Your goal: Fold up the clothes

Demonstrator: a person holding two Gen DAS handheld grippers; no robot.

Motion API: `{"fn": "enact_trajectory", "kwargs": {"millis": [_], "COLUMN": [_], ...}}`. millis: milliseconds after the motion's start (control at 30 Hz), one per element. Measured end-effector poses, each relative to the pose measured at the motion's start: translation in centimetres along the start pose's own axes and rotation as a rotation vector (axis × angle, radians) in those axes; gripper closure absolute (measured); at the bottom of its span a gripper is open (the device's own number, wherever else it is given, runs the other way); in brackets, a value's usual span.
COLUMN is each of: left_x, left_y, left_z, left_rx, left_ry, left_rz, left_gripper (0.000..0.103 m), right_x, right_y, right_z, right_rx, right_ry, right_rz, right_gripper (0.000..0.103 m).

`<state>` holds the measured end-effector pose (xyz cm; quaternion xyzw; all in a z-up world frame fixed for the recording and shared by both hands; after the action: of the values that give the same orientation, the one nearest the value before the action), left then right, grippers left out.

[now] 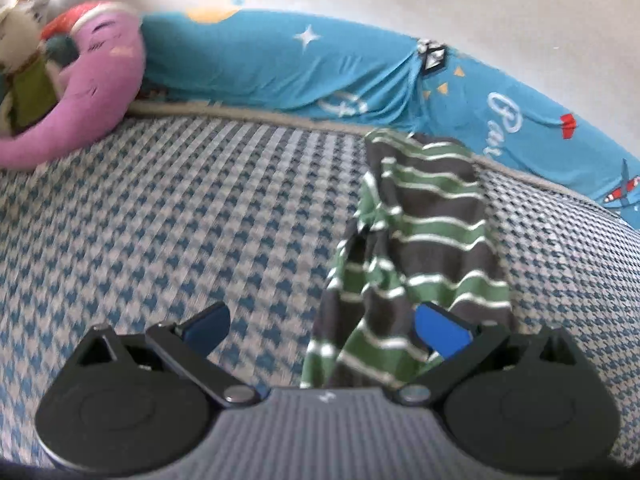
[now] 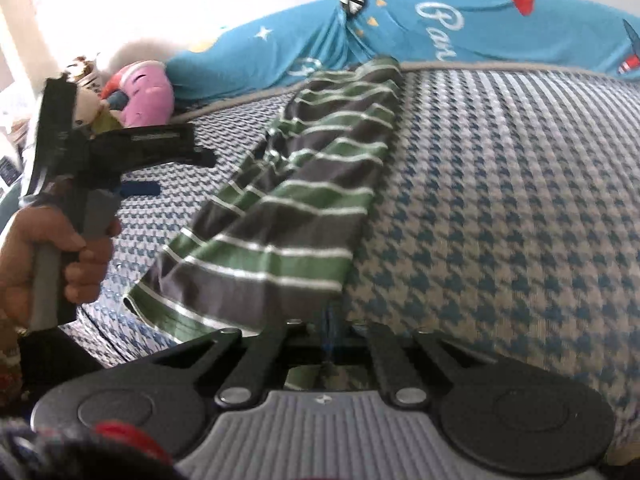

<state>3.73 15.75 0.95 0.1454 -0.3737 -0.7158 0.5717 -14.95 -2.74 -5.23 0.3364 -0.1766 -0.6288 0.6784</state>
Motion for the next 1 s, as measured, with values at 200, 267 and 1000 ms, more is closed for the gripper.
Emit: {"fn": "enact_trajectory", "kwargs": {"millis": [200,267,1000], "left_x": [1.5,2.1,5.4], "left_y": [1.0,1.3,2.7], "left_z": [-1.4,-1.8,-7.7], "left_rx": [0.003,0.002,-0.085], "left_ry": [-0.076,-0.093,-0.261], "left_rz": [-0.041,-0.070,-0.252], "left_gripper": [0.011,0.015,0.048], "right_x": [-0.9,-1.1,5.5], "right_y": [2.4,3.3,9.3], "right_z": [-0.4,-0.7,-7.4], "right_rx": [0.012,0.011,-0.048], "right_ry": [0.025,0.026,0.016], "right_rz": [0.108,0.168,0.051], "right_gripper": [0.091,0.087,0.072]}}
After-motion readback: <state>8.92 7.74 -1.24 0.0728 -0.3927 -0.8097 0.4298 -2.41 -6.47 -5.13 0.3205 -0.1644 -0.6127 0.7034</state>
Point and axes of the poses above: each gripper's, at about its wrist camera, not at the fingertips, and z roughly against the way its jaws point, x to its right, y to its top, the point moved 10 cm from there along -z, roughly the way its jaws point, and after that the axes turned 4 degrees about -y, right-handed, at the moved point
